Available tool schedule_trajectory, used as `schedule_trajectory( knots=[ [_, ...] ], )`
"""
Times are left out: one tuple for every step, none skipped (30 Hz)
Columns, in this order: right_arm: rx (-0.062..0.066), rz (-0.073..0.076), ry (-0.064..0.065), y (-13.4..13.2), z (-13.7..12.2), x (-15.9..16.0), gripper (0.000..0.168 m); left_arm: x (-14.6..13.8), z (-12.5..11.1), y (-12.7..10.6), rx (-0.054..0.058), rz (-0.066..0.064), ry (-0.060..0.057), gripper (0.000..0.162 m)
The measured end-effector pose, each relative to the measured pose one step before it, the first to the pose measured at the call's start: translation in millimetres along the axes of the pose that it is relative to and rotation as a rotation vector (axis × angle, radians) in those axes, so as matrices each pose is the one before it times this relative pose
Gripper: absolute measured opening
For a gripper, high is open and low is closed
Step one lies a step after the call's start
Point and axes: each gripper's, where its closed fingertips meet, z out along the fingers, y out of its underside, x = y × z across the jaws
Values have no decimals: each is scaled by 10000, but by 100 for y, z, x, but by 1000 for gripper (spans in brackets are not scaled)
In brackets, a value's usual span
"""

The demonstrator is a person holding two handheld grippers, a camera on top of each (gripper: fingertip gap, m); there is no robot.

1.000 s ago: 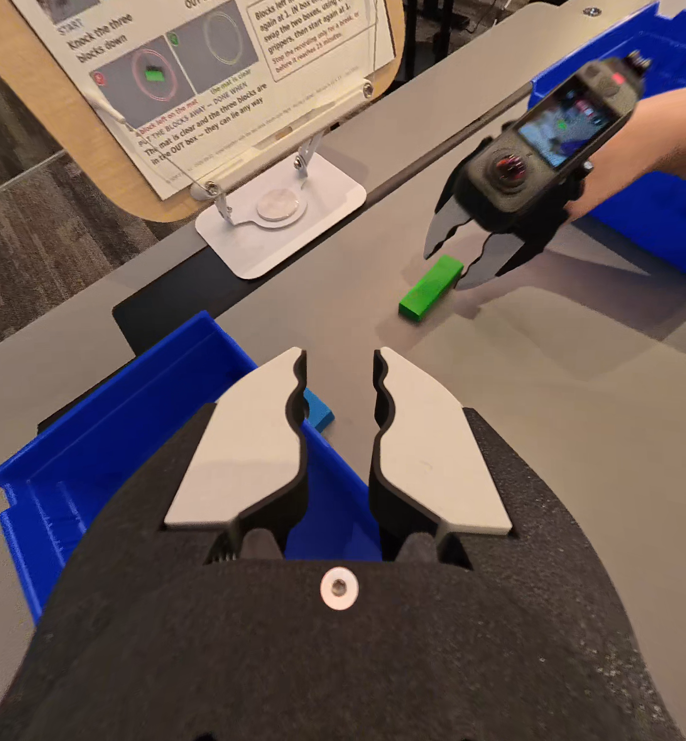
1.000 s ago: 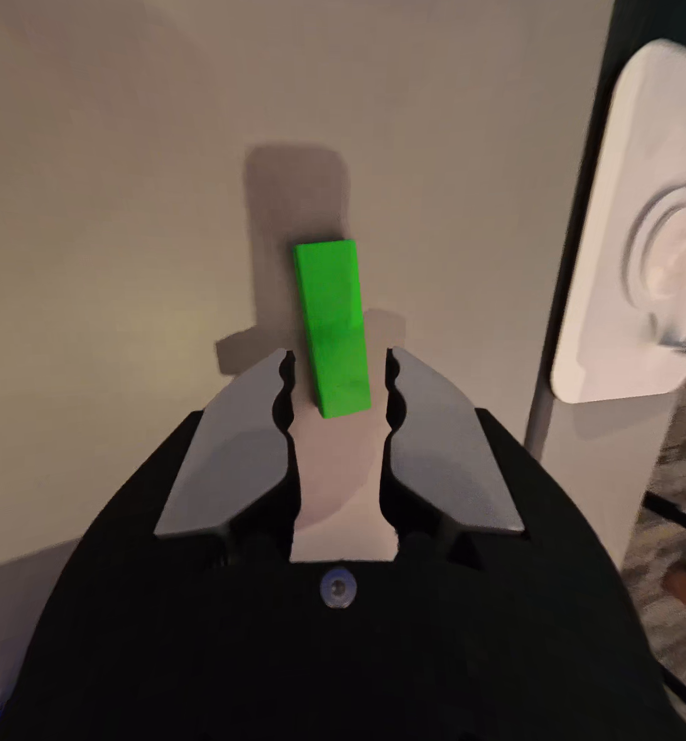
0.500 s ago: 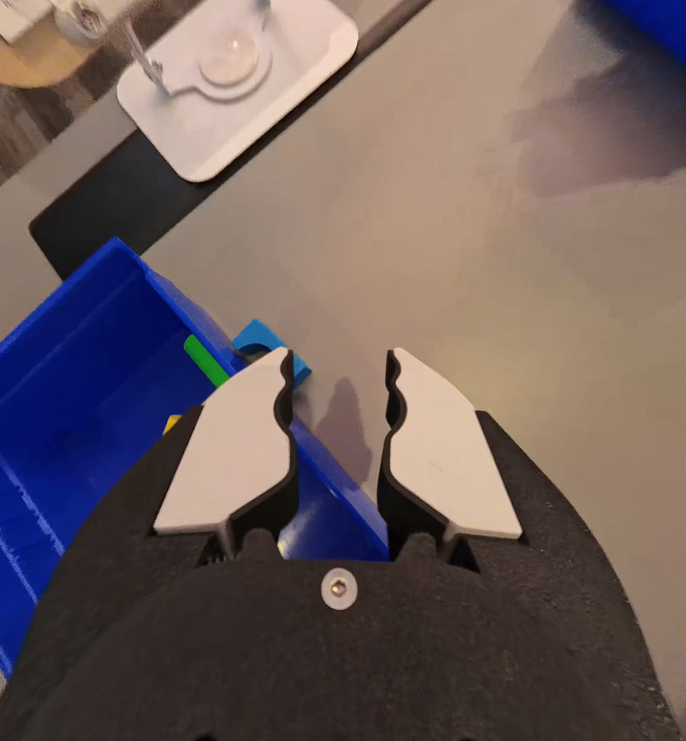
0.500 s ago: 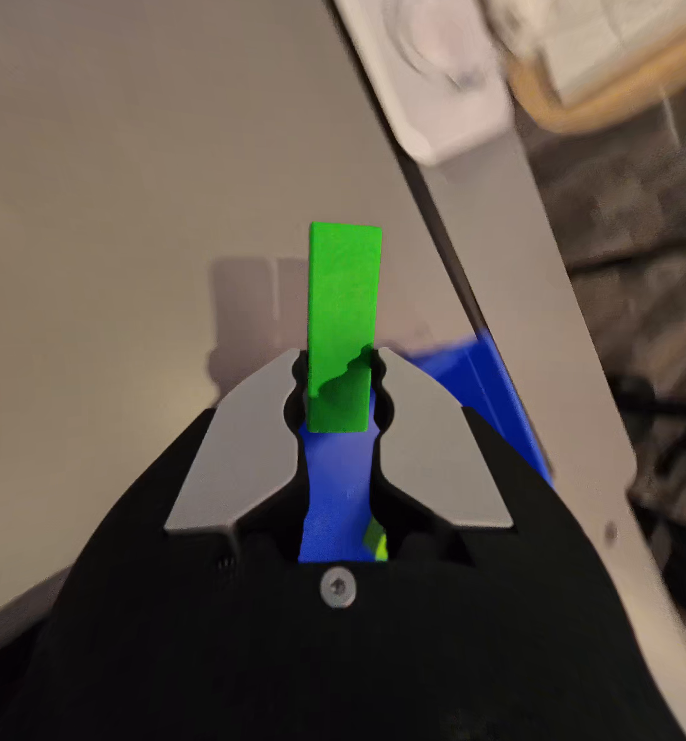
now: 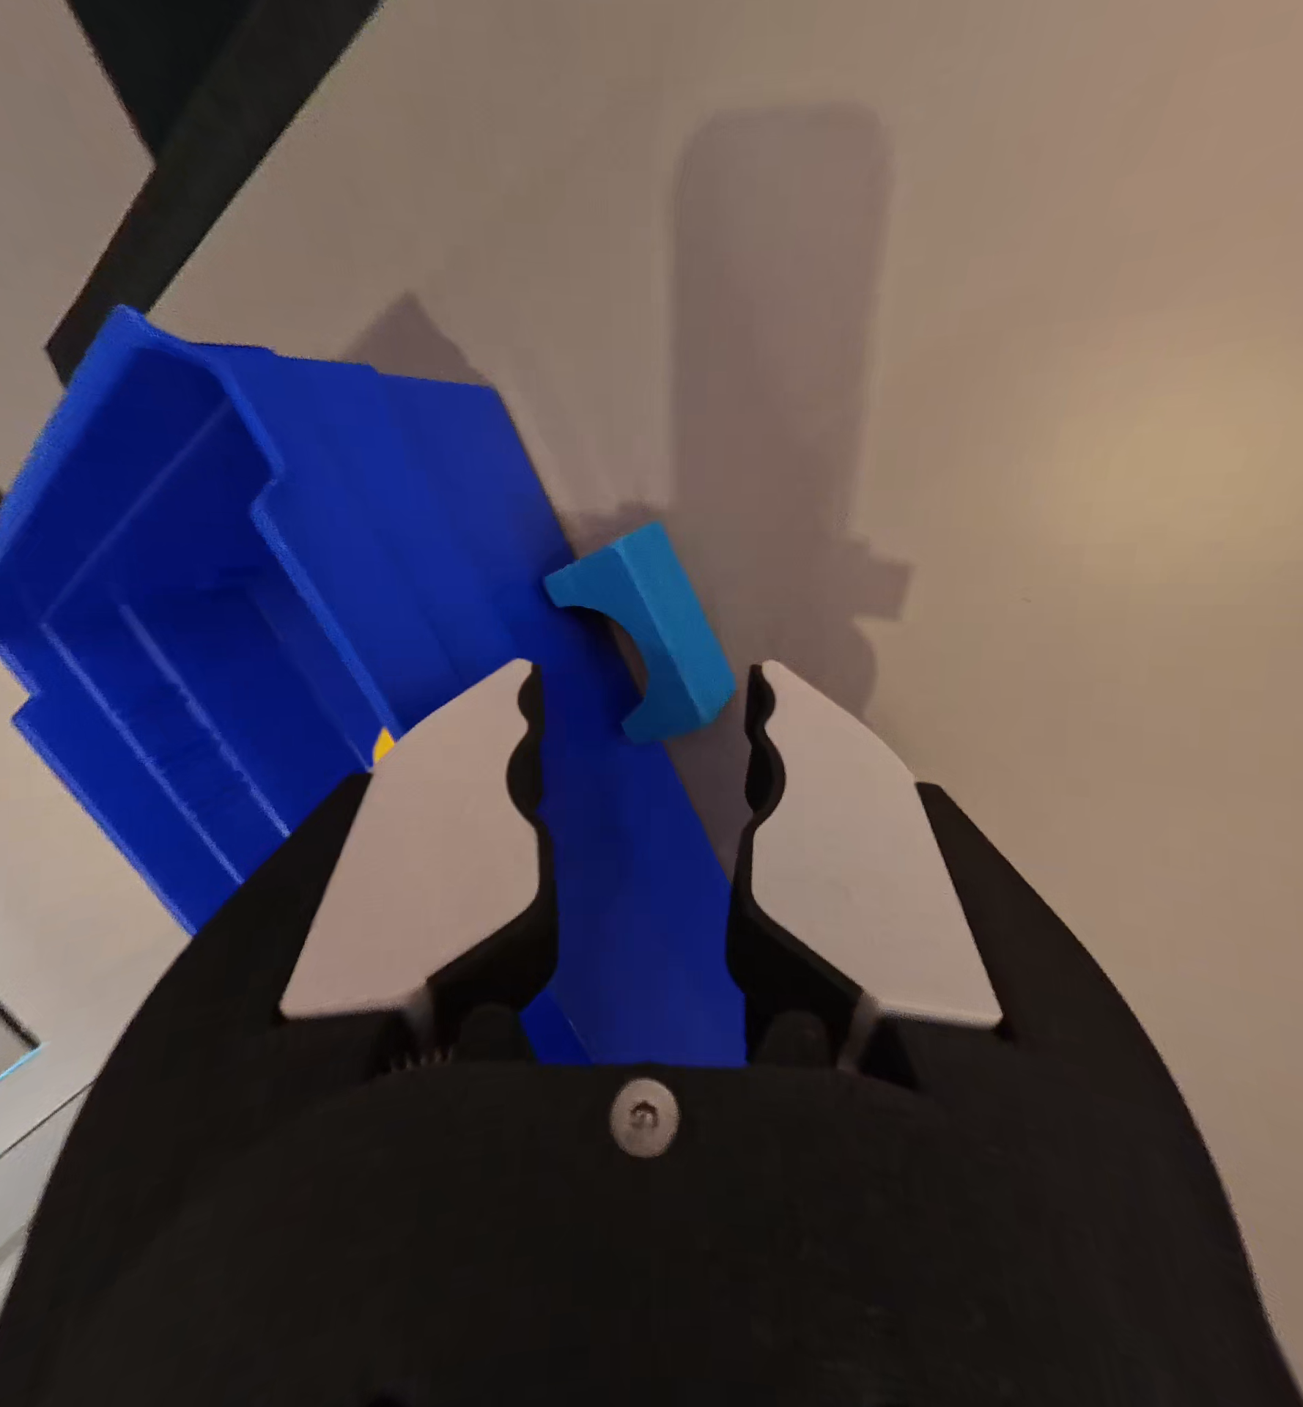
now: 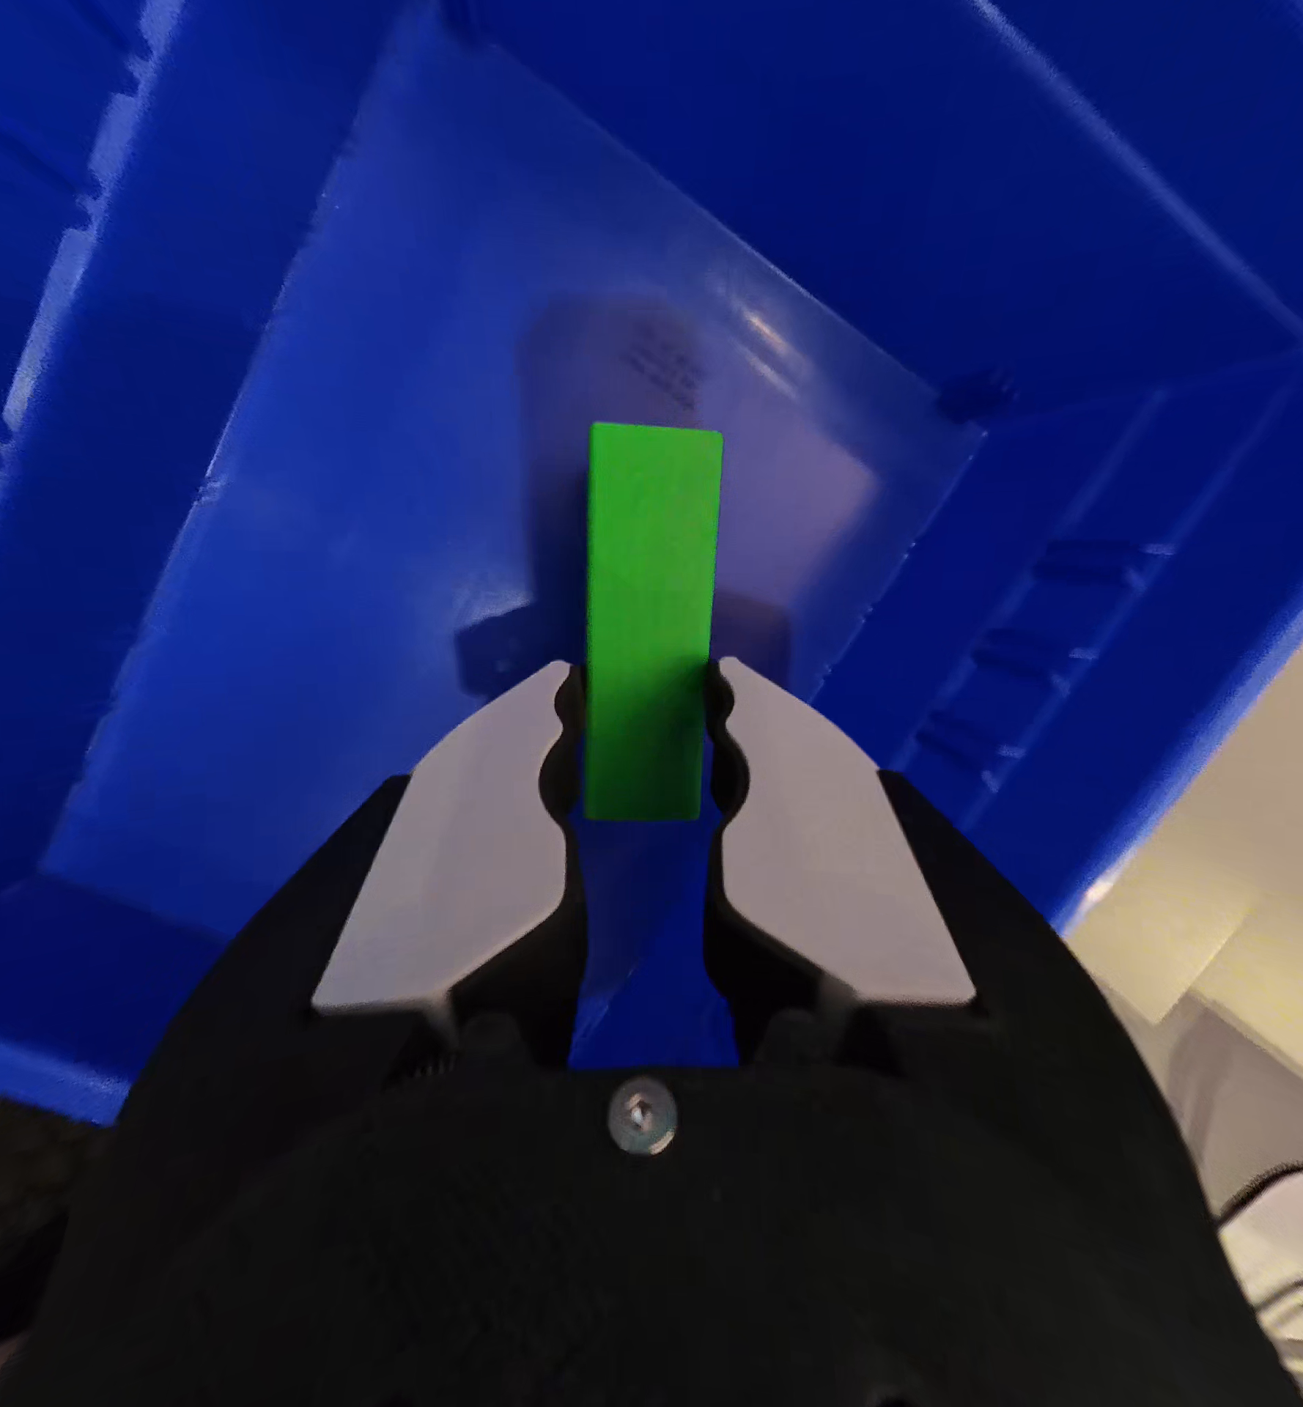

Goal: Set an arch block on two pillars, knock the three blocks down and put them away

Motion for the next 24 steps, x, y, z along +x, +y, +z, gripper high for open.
schedule_trajectory(
  knots=[
    [95, 110, 65, -276, 193, 99, 35, -170, 97, -131, -1, -109, -221, 52],
    [248, 71, 49, -459, 7, 116, 35, -95, 42, -103, 65, -97, -164, 53],
    [279, 93, -109, -467, -142, -74, 37, -23, 0, -127, 148, -69, -115, 54],
    [293, 104, -146, -477, -257, -103, 39, 48, -51, -67, 169, -107, -60, 55],
    [298, 64, -97, -479, -339, -41, 42, 87, -108, 137, 91, -123, -20, 56],
    [256, 3, -67, -388, -383, -14, 42, 177, -179, 162, 119, -80, 30, 56],
    [208, -16, -28, -303, -366, 38, 41, 157, -193, 130, 196, -87, 20, 56],
    [180, -23, -45, -256, -329, 0, 41, 113, -182, 42, 237, -62, -3, 55],
    [167, -19, -45, -202, -284, -27, 41, 9, -110, 19, 228, -48, -57, 55],
    [140, 12, -39, -149, -222, -1, 42, -22, -61, -34, 173, -49, -23, 55],
    [112, 14, -51, -102, -158, -40, 41, -48, -70, -158, 240, -126, 12, 56],
    [85, -6, -68, -54, -94, -69, 41, -99, -96, -119, 225, -184, 1, 56],
    [52, 7, -39, 6, -57, -11, 41, 46, -139, 26, 146, -115, 82, 57],
    [12, 24, -20, 57, -13, 31, 42, 36, -182, 0, 194, -66, 55, 57],
    [-4, 7, -21, 76, 13, 42, 42, -51, -168, 8, 194, -74, 0, 56],
    [-10, -6, -24, 61, 23, 39, 41, 55, -141, 166, 69, -80, 62, 55],
    [-13, 19, -13, 52, 17, 63, 41, 102, -121, 216, 23, -30, 44, 57],
    [-3, 28, -10, 14, 29, 60, 41, 62, -86, 203, -3, 50, -31, 57],
    [22, 14, -11, -38, 23, 38, 41, 131, -43, 132, -11, 49, 8, 59],
    [26, 12, -14, -37, 21, 9, 40, 188, -67, -20, 30, -8, 61, 61],
    [3, 17, -22, -6, 40, -18, 41, 324, -153, -89, 21, -23, 152, 60],
    [-21, -3, -24, 46, 56, -51, 41, 555, -244, -207, 62, -31, 288, 55],
    [-38, -37, -25, 73, 77, -78, 41, 452, -296, -320, 112, -20, 193, 55],
    [-43, -39, -16, 93, 88, -55, 41, 343, -280, -378, 110, 13, 139, 54]
  ],
)
